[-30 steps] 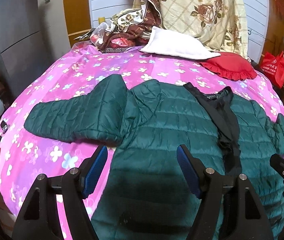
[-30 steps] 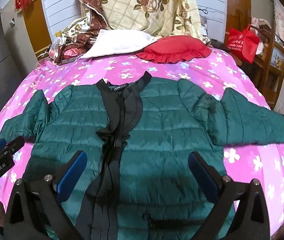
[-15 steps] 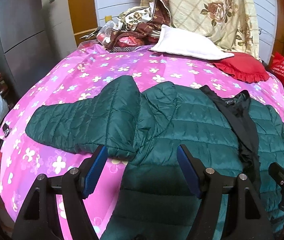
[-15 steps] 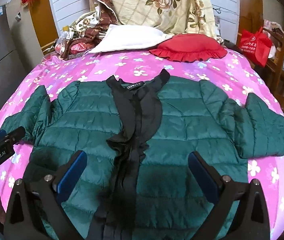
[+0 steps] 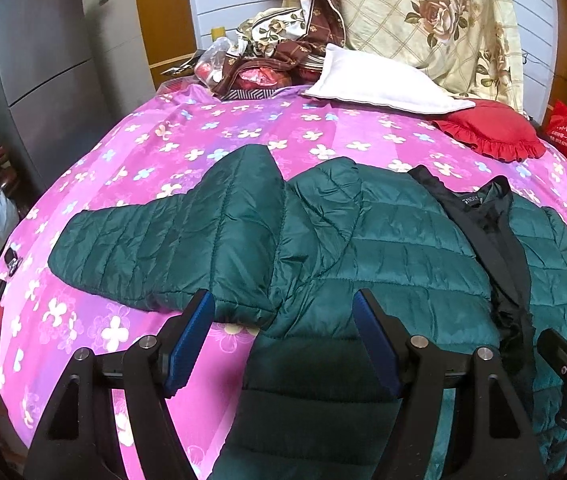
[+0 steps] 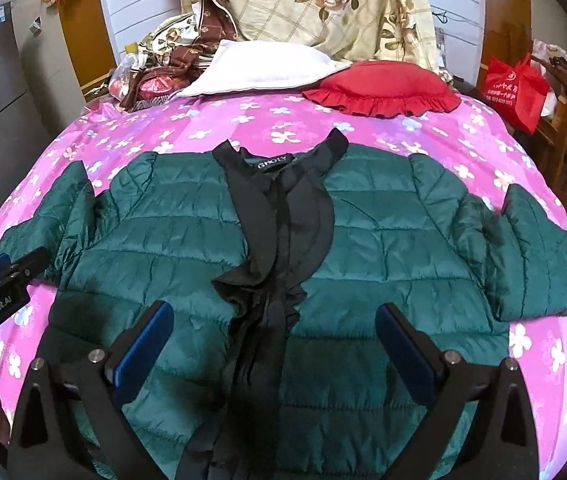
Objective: Fold large clothes
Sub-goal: 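Move the left gripper toward the jacket sleeve cuff nearest it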
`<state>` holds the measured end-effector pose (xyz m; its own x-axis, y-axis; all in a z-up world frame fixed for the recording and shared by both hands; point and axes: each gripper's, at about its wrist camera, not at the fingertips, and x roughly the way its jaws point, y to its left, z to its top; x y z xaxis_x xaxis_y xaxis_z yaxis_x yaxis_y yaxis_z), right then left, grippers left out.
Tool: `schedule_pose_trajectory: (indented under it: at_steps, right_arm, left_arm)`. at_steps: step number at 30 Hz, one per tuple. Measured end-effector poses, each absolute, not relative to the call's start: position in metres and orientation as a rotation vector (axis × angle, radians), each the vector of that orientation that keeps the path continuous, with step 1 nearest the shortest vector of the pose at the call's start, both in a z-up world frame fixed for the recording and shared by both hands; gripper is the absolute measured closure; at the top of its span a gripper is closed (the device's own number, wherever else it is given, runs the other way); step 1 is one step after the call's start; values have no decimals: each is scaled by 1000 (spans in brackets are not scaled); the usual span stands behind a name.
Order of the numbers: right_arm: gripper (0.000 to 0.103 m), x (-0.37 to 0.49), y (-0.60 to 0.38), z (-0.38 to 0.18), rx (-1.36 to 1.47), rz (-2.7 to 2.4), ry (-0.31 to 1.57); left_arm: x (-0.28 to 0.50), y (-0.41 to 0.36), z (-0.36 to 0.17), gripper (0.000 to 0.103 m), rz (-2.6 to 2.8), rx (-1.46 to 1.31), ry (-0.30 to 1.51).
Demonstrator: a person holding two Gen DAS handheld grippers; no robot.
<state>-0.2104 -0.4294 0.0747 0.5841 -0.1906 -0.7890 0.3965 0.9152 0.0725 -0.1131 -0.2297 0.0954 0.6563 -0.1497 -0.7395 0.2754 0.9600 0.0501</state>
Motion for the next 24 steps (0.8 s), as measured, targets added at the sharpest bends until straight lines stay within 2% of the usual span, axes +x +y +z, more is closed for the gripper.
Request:
schedule_pose_trajectory:
  at_steps: [15,24]
  right_arm:
    - [1,-206,-426,71,256,-341,889]
    - [1,-204,-420,72,249,-331,891]
  left_arm:
    - [-107,-218,95,54,-214,164,804]
    - [-94,-186,101,54,-146,139,788]
